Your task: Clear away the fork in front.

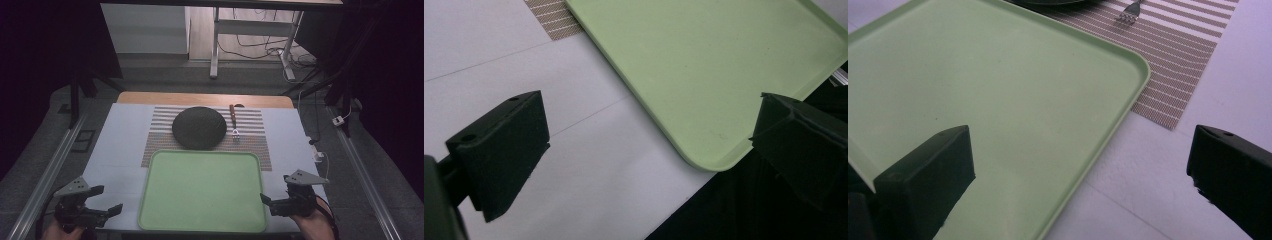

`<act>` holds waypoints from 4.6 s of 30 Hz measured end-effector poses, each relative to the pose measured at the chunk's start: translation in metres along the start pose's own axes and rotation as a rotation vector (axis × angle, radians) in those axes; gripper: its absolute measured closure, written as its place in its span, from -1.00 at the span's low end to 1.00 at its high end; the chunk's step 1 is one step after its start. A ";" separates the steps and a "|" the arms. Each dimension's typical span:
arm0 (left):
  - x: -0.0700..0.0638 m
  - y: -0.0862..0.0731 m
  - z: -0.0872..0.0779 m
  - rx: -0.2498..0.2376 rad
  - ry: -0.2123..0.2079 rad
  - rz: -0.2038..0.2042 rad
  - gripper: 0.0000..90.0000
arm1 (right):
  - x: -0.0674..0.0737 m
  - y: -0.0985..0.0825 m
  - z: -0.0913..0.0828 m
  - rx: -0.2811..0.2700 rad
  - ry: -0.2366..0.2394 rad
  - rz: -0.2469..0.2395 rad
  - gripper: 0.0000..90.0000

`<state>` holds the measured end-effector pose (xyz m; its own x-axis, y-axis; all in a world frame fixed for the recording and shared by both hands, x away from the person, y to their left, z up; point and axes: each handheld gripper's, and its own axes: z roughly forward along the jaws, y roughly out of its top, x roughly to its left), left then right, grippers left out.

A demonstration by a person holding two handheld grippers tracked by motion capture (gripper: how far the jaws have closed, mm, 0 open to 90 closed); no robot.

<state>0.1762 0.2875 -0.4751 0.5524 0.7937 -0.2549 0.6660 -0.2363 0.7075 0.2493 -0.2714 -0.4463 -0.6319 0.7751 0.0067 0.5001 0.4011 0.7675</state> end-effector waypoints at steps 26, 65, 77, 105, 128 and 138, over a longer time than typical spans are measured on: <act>0.000 0.000 0.000 0.003 0.001 -0.005 -0.96 | -0.004 0.033 0.048 0.075 0.004 -0.072 -1.00; 0.001 0.000 -0.002 -0.015 0.045 -0.005 -1.00 | -0.039 0.091 0.150 0.191 -0.197 -0.225 -1.00; 0.001 0.000 -0.001 -0.004 0.044 -0.004 -1.00 | -0.040 0.101 0.185 0.248 -0.276 -0.369 -0.97; 0.001 0.000 -0.001 0.004 0.041 0.000 -1.00 | -0.007 0.088 0.236 0.376 -0.364 -1.032 0.88; -0.001 0.000 -0.001 -0.015 0.021 0.020 -1.00 | -0.005 0.099 0.194 0.244 -0.375 -0.947 1.00; -0.003 0.003 0.001 -0.016 0.011 0.049 -1.00 | -0.005 0.102 0.156 0.149 -0.258 -0.760 1.00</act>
<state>0.1768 0.2836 -0.4733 0.5788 0.7872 -0.2128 0.6301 -0.2660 0.7295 0.3952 -0.1581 -0.4679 -0.6833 0.3456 -0.6432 0.0743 0.9093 0.4095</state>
